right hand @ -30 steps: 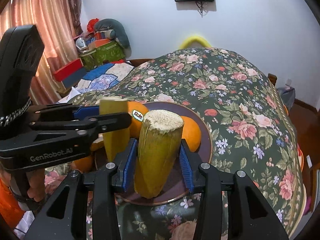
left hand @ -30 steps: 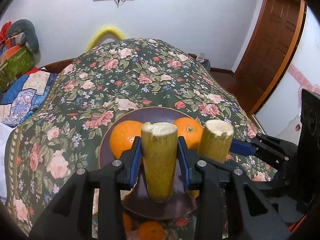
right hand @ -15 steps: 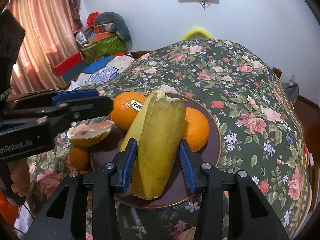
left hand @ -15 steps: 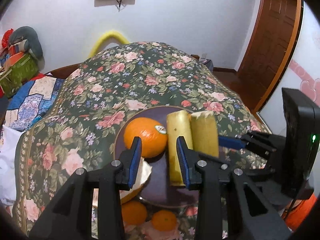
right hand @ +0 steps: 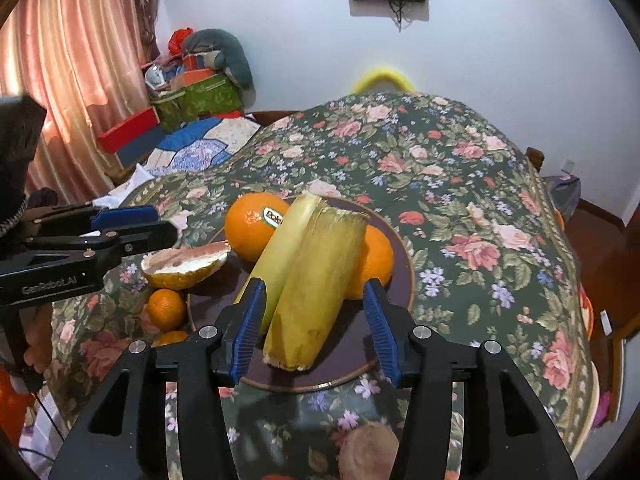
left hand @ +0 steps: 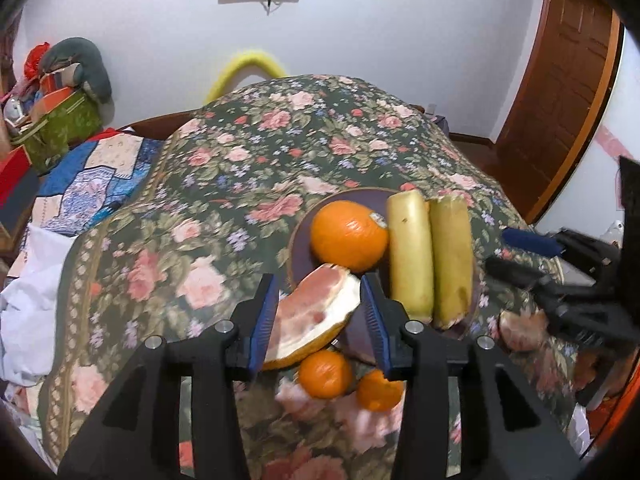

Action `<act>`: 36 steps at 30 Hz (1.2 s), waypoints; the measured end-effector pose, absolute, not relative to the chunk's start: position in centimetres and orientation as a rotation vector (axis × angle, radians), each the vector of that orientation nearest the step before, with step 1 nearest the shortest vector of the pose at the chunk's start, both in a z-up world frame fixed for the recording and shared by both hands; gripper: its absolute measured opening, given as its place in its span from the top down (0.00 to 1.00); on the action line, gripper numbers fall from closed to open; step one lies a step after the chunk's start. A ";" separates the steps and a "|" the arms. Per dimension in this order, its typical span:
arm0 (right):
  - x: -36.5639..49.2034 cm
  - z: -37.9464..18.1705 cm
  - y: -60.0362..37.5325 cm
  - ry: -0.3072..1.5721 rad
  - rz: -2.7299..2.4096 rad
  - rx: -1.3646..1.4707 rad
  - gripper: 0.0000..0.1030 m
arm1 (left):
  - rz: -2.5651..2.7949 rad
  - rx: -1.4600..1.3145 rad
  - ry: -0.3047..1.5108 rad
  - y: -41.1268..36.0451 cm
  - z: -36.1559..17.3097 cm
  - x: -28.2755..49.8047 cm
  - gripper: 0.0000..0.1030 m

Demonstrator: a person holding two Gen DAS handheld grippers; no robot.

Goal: Organize fruits
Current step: 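Grasp a pink pomelo wedge with the right tool while the left tool grasps another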

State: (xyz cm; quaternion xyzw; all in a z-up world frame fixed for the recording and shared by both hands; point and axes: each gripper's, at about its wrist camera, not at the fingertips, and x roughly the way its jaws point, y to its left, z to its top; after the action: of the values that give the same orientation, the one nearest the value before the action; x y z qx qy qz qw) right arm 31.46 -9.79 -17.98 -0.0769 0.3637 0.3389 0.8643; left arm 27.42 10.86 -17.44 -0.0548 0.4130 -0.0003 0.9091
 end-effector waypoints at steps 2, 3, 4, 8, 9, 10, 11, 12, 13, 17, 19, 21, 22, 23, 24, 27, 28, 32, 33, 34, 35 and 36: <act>31.2 -17.6 -10.4 0.755 0.696 -0.156 0.53 | 0.007 -0.106 0.862 11.3 -17.6 26.9 0.56; 31.1 -17.5 -10.8 0.751 0.685 -0.157 0.53 | 0.009 -0.104 0.866 11.4 -17.6 26.6 0.54; 30.9 -17.4 -11.3 0.746 0.672 -0.159 0.53 | 0.013 -0.100 0.873 11.6 -17.8 26.3 0.52; 30.2 -17.3 -13.1 0.744 0.638 -0.155 0.52 | 0.014 -0.087 0.902 11.7 -18.6 26.0 0.48; 30.1 -17.4 -13.4 0.745 0.631 -0.156 0.52 | 0.013 -0.086 0.910 11.7 -18.9 26.1 0.46; 30.0 -17.6 -13.9 0.749 0.616 -0.159 0.52 | 0.010 -0.086 0.918 11.7 -19.2 26.2 0.44; 30.0 -17.7 -14.3 0.752 0.608 -0.161 0.51 | 0.007 -0.086 0.924 11.6 -19.4 26.3 0.42; 29.9 -18.0 -14.8 0.760 0.598 -0.162 0.50 | 0.000 -0.084 0.933 11.5 -19.7 26.5 0.42; 29.8 -18.2 -15.1 0.768 0.593 -0.163 0.50 | -0.011 -0.080 0.946 11.3 -20.0 26.8 0.40; 29.6 -19.7 -16.2 0.818 0.595 -0.151 0.50 | -0.019 -0.056 0.968 11.1 -20.9 27.7 0.37; 29.2 -20.6 -16.4 0.841 0.602 -0.157 0.50 | -0.013 -0.039 0.981 11.1 -21.5 28.4 0.37; 28.7 -21.2 -16.4 0.854 0.605 -0.172 0.50 | -0.017 -0.033 0.993 11.2 -22.0 29.0 0.34; 28.6 -21.7 -16.4 0.866 0.609 -0.178 0.50 | -0.024 -0.037 0.996 11.2 -22.2 29.2 0.32; 28.5 -22.2 -16.4 0.879 0.615 -0.178 0.50 | -0.026 -0.038 0.999 11.3 -22.4 29.5 0.29; 28.5 -22.5 -16.5 0.887 0.619 -0.178 0.50 | -0.028 -0.038 0.999 11.3 -22.5 29.6 0.28; 28.5 -23.2 -16.6 0.903 0.635 -0.165 0.48 | -0.031 -0.036 1.004 11.2 -23.1 30.3 0.27; 28.5 -23.3 -16.7 0.907 0.639 -0.157 0.47 | -0.025 -0.026 1.001 11.1 -23.2 30.4 0.26; 28.8 -23.6 -16.5 0.912 0.652 -0.149 0.47 | -0.009 0.006 0.990 10.7 -23.6 30.9 0.29; 28.9 -23.6 -16.5 0.909 0.651 -0.150 0.47 | -0.008 0.006 0.987 10.7 -23.7 31.0 0.31; 29.0 -23.7 -16.5 0.903 0.647 -0.150 0.47 | -0.007 0.003 0.979 10.8 -23.6 31.0 0.35; 29.2 -23.7 -16.5 0.902 0.645 -0.151 0.47 | -0.007 0.001 0.975 10.8 -23.6 31.1 0.37; 29.5 -23.7 -16.5 0.902 0.640 -0.147 0.47 | -0.004 -0.004 0.971 11.0 -23.5 31.2 0.39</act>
State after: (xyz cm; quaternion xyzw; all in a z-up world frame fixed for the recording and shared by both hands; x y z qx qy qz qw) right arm 29.48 -16.52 -23.67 -0.0698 0.4278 0.3038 0.8484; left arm 31.16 10.98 -23.53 -0.0017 0.4668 -0.0018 0.8844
